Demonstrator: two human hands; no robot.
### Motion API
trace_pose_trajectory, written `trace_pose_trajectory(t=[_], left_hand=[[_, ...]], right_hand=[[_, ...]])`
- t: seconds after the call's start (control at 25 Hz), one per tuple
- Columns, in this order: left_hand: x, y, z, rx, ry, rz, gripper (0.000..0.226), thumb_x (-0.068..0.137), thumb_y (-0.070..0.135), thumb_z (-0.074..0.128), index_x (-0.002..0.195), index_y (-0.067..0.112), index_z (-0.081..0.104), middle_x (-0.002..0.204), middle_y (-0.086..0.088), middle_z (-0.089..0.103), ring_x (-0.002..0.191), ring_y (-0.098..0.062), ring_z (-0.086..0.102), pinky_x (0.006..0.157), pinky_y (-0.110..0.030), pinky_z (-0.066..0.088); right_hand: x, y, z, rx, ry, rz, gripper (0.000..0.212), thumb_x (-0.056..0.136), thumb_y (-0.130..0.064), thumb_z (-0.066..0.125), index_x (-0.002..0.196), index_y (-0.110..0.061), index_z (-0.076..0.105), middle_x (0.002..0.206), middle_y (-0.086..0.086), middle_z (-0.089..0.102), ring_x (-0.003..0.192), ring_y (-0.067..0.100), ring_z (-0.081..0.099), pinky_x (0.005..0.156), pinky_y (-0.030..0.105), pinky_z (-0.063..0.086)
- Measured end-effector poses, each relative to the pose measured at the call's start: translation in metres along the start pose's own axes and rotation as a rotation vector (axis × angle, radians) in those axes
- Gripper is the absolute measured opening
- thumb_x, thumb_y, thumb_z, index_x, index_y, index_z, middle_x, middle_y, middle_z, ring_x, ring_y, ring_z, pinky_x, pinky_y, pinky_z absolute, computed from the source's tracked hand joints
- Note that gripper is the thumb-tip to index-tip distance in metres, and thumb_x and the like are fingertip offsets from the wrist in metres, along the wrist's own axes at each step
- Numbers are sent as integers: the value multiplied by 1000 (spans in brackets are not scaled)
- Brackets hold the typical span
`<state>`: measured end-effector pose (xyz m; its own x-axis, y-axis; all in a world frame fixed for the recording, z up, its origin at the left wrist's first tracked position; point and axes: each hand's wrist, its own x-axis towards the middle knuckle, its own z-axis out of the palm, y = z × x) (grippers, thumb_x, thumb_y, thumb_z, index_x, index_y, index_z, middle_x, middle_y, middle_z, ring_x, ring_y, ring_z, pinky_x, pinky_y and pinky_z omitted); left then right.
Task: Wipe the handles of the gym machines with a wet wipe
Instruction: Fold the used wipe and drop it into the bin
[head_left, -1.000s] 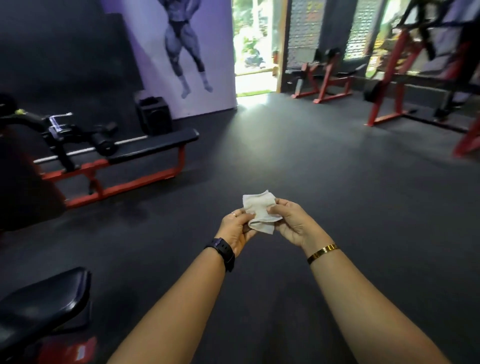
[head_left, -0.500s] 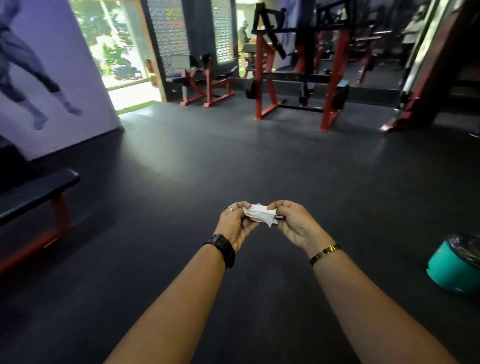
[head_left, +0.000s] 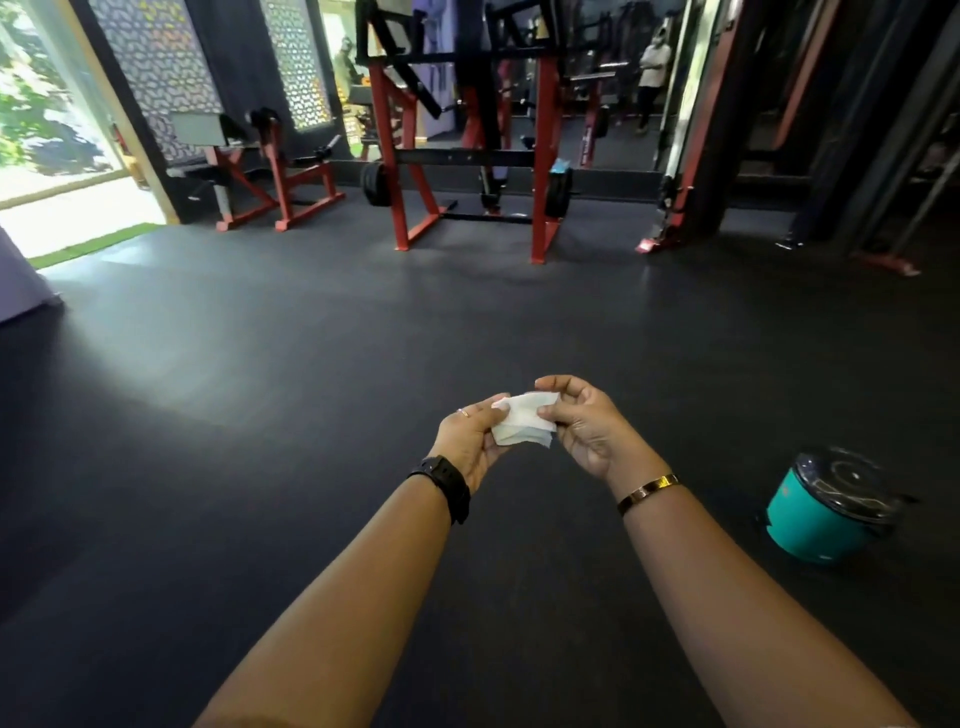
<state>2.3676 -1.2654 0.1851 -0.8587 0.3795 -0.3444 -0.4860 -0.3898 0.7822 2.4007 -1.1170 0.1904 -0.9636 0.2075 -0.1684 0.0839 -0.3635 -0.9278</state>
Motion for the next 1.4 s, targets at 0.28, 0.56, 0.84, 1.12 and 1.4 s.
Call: trace_pose_trajectory(t=[0.28,0.56,0.84,1.12,1.4], left_hand=[[139,9,61,164,-141,-50,18,94,11,57,111,11,64,96,-8,69,80,-17,66,78,-31,54],[291,5,138,199,-273,-285,17,95,10,50,105,12,64,110,-14,60,85,-23,63,59,-27,58],[389,-13,238,164,-464,-513,40,98,33,42,121,5,58,105,-12,61,94,-25,61,82,-37,53],[467,-74,352,265,-598,-639,46,99,42,39,122,7,57,116,-16,61,96,-25,61,79,-35,53],[547,-143,492,385,-664,-728,52,98,51,36,119,9,59,119,-16,61,101,-25,62,89,-35,51]], right_hand=[[98,-38,-56,278,211,90,18,94,-12,54,108,-3,59,93,20,67,84,31,66,77,42,55],[200,-57,-127,431,475,-9,15,94,-13,53,98,-3,63,96,17,64,90,28,64,85,42,53],[265,-92,-220,489,705,-98,21,95,-20,54,101,-4,66,97,15,65,89,24,65,88,40,51],[291,-128,-334,554,887,-146,28,95,-20,55,115,-2,63,114,19,64,109,29,63,89,39,53],[327,-180,-476,639,935,-132,28,94,-25,58,113,-5,64,120,19,62,108,29,64,95,40,51]])
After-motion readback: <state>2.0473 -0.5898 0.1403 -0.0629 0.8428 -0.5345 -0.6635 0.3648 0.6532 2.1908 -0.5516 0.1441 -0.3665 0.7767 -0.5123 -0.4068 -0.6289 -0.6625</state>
